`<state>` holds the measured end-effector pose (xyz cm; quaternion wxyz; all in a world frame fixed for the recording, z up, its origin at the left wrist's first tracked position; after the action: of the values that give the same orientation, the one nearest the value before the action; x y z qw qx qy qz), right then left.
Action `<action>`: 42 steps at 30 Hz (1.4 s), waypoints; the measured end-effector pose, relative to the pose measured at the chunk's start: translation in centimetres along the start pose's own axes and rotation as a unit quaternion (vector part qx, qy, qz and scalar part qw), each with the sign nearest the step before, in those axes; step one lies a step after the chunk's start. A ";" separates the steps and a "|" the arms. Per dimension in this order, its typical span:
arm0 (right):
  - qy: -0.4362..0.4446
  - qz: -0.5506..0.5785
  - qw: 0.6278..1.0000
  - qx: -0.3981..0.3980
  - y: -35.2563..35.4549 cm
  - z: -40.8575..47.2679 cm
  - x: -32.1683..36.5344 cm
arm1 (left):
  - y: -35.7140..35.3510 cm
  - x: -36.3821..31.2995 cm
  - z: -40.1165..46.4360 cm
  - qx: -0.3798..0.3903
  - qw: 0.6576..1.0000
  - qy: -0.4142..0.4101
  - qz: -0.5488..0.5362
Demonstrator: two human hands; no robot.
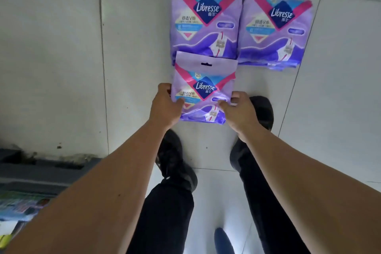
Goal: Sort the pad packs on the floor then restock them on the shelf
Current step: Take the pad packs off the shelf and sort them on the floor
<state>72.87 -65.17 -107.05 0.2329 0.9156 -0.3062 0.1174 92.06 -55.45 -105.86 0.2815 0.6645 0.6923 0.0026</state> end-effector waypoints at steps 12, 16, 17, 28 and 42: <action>0.013 0.051 0.999 0.009 -1.0 2.6 -0.5 | -1.8 1.3 2.5 0.048 0.994 0.038 -0.090; 0.015 0.011 1.000 0.026 -0.5 1.3 0.3 | -1.2 1.0 1.8 0.057 0.994 0.056 -0.076; 0.014 -0.008 1.000 0.025 -0.1 0.6 0.8 | -0.7 0.8 1.2 0.051 0.994 0.070 -0.069; 0.231 -0.323 0.918 0.020 7.1 -17.4 15.1 | 10.6 -9.5 -15.5 -0.110 0.982 -0.080 0.134; 0.642 -0.441 0.623 0.080 0.1 -45.3 32.6 | 27.1 -9.5 -44.6 -0.432 0.901 -0.027 0.031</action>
<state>95.13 -59.15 -56.20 0.3201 0.6483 0.3716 0.5824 99.04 -44.50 -54.40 0.5591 0.4987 0.5943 0.2924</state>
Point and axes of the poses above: each hand's wrist, its own z-axis towards the middle knuckle, its own y-axis out of the back of the hand, x = y × z, the point moved 5 cm from there along z, towards the middle knuckle, and after that the axes turned 3 degrees about x, right-handed, at the moved point
